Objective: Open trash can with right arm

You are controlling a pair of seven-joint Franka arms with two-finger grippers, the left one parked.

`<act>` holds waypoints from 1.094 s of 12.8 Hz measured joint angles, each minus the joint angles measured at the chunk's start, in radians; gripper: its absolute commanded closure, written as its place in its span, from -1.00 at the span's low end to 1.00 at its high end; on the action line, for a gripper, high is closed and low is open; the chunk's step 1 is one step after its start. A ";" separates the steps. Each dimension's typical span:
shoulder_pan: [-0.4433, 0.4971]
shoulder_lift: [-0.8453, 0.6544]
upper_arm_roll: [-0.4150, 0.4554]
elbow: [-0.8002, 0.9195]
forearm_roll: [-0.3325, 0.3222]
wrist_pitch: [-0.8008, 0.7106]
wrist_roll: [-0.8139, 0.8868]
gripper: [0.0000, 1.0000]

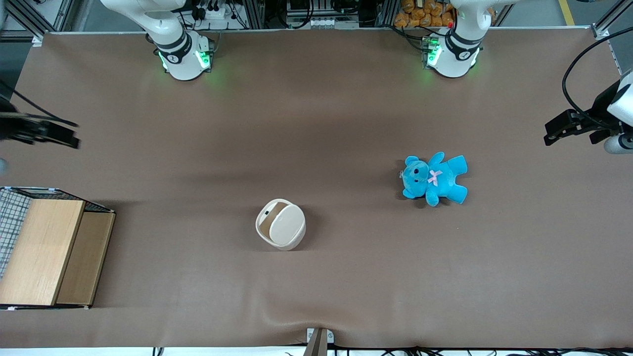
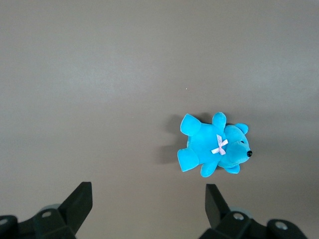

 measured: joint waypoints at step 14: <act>-0.010 -0.133 -0.036 -0.181 0.002 0.072 -0.105 -1.00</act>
